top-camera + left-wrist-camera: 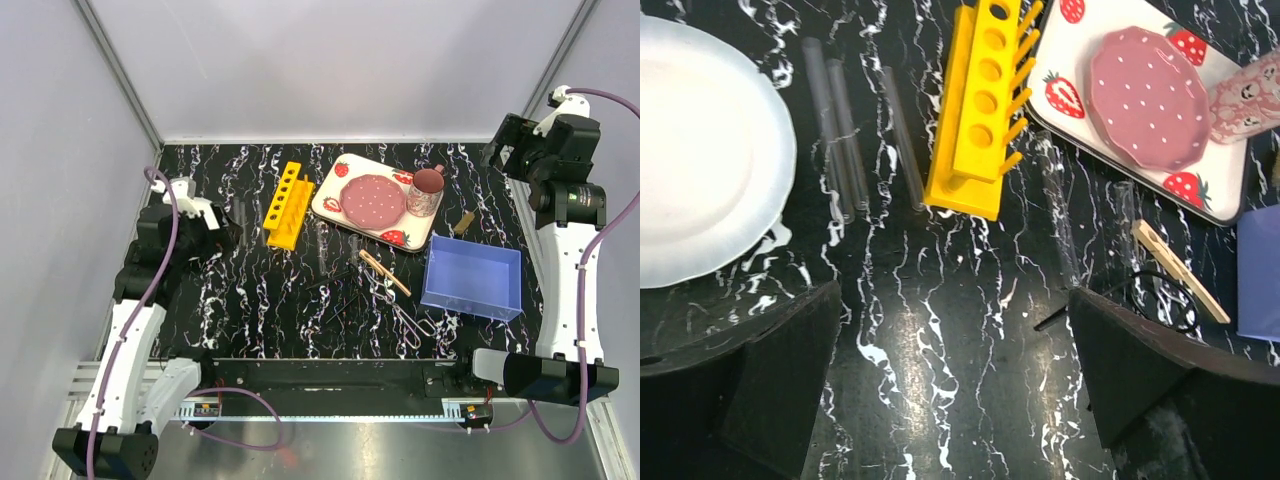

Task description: Organize the chemistry lab equipment

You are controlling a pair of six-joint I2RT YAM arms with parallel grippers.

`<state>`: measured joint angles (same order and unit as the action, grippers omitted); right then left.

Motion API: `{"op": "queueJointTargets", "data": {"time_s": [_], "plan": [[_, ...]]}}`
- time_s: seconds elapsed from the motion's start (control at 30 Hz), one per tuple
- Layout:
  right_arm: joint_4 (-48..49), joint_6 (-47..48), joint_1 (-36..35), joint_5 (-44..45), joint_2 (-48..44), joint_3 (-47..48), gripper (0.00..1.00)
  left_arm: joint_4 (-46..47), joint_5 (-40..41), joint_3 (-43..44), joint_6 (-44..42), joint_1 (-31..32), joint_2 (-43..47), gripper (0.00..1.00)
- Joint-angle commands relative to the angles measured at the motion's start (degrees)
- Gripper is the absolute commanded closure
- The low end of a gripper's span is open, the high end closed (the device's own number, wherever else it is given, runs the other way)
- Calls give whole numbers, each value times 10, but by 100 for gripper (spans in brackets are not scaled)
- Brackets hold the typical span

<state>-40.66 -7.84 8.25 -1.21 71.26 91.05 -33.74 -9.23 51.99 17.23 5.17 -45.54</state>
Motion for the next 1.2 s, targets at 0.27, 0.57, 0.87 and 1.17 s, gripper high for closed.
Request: {"op": "queueJointTargets", "data": {"time_s": [0.27, 0.57, 0.87, 1.17], "plan": [[-38, 187, 9, -373, -2, -33, 0, 24, -71, -3, 25, -2, -56, 1], [-31, 257, -3, -527, 5, -98, 0, 25, -71, 62, 40, -41, -247, 1], [-24, 268, -23, -549, 15, -131, 0, -37, -11, 230, 1, -44, -452, 1], [-10, 264, -25, -559, 14, -165, 0, -106, 56, 374, -48, -41, -583, 15]]}}
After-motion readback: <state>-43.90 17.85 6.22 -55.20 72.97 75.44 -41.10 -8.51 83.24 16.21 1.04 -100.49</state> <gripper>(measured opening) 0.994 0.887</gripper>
